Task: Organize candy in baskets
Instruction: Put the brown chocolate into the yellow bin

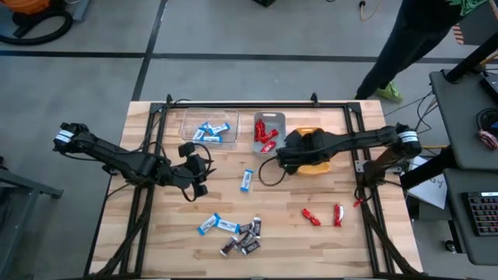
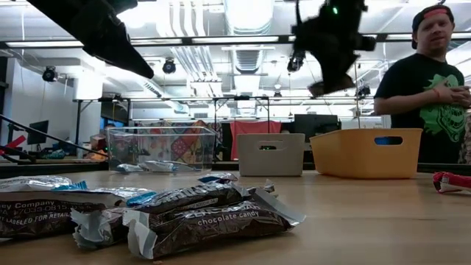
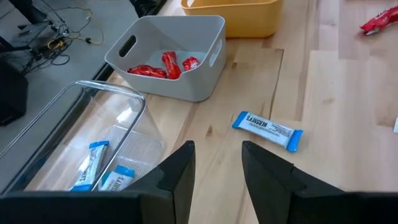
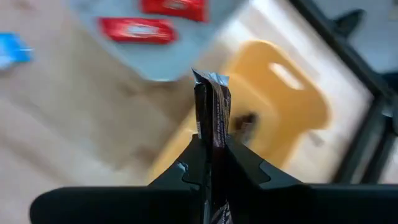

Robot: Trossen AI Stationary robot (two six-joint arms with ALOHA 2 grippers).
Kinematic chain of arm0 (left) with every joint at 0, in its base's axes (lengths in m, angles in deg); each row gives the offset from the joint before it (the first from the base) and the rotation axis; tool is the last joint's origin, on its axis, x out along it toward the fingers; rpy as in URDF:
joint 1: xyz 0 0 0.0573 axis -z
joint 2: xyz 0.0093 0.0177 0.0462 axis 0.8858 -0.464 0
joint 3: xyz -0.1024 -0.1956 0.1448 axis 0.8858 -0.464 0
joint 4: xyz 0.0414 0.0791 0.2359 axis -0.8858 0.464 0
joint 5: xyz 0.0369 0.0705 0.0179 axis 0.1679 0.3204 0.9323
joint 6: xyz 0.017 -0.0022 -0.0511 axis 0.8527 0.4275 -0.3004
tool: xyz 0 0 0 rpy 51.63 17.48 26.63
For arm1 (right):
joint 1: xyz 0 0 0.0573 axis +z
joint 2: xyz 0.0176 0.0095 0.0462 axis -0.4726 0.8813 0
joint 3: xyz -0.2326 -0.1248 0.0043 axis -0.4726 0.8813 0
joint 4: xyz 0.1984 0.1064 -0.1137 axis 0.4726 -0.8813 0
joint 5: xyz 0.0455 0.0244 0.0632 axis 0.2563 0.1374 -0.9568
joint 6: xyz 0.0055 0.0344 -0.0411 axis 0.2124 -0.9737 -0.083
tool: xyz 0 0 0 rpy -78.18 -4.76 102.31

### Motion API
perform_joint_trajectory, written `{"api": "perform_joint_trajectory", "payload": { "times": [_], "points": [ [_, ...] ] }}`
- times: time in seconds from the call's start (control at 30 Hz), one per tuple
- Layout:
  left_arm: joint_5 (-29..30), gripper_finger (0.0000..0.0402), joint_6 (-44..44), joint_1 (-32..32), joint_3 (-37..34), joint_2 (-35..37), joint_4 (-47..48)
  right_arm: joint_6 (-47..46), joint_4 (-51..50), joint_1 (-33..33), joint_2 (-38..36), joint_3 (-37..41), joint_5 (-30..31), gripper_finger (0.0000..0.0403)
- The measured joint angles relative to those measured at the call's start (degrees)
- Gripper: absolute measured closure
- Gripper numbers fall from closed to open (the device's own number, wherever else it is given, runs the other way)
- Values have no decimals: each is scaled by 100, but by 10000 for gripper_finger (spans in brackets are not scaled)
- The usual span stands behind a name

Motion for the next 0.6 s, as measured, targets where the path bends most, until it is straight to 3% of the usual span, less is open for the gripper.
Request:
{"api": "perform_joint_trajectory", "payload": {
  "times": [0.3,0.6],
  "points": [
    [-2,285,-331,0,0,0,-36,93,705,-882,-218,1382,311,365],
    [-38,285,-763,0,0,0,-45,320,1299,-1196,-241,1963,222,297]
  ]
}}
